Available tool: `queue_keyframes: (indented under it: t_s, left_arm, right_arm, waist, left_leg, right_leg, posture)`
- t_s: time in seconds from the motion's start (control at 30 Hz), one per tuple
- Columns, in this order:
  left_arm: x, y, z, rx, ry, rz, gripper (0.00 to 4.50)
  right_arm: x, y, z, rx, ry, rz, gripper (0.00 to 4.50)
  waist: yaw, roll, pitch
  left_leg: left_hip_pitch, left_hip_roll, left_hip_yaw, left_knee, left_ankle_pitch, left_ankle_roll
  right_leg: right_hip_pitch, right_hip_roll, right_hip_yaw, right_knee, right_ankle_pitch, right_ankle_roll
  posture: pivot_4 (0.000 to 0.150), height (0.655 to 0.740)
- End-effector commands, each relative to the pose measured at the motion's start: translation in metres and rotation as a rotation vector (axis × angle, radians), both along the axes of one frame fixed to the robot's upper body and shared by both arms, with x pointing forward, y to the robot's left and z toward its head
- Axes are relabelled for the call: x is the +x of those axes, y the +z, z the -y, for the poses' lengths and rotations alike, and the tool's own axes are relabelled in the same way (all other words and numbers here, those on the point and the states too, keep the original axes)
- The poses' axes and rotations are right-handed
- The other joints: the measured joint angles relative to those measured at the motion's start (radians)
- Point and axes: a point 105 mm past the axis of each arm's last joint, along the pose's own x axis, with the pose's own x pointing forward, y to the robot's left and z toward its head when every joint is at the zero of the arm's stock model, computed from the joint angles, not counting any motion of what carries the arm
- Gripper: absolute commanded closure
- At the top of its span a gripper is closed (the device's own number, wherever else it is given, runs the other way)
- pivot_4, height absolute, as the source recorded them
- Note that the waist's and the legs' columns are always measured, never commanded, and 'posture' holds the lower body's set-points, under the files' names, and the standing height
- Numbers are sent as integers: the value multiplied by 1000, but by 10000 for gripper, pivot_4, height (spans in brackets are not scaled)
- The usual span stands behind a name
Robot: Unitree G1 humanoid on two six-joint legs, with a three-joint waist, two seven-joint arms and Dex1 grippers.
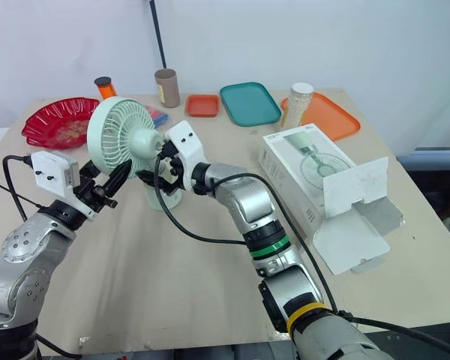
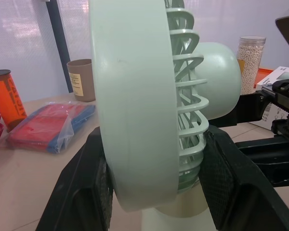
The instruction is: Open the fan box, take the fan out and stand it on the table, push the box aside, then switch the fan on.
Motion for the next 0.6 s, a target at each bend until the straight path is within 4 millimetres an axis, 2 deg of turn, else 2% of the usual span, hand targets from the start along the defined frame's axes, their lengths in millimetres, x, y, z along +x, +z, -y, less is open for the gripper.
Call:
queue_keyframes:
  t_s: [0.03, 0.07, 0.1, 0.27, 0.6]
  left_arm:
    - [-7, 20, 1, 5, -5, 92, 25663]
    - [-7, 20, 1, 4, -3, 92, 25663]
    - [-7, 20, 0, 3, -2, 92, 25663]
    - [-9, 18, 1, 5, -5, 89, 25663]
    - [-9, 12, -1, 2, -13, 78, 25663]
  right_arm:
    - [2, 15, -3, 19, 8, 63, 0]
    - [3, 14, -3, 15, 8, 62, 5269]
    - [3, 12, -2, 11, 7, 63, 7574]
    - [1, 12, -2, 12, 17, 70, 30153]
    - [-1, 13, -9, 28, 28, 69, 30153]
  waist:
    - [0, 0, 0]
    - [0, 0, 0]
    - [0, 0, 0]
    - [0, 0, 0]
    - [0, 0, 0]
  left_leg:
    - [0, 0, 0, 0, 0, 0]
    - [0, 0, 0, 0, 0, 0]
    - [0, 0, 0, 0, 0, 0]
    - [0, 0, 0, 0, 0, 0]
    - [0, 0, 0, 0, 0, 0]
  right_leg:
    - [0, 0, 0, 0, 0, 0]
    - [0, 0, 0, 0, 0, 0]
    - [0, 0, 0, 0, 0, 0]
    - [0, 0, 0, 0, 0, 0]
    - [0, 0, 0, 0, 0, 0]
  posture:
    - [1500, 7400]
    - [1500, 7400]
    - [1500, 7400]
    - [1500, 7400]
    - [1500, 7400]
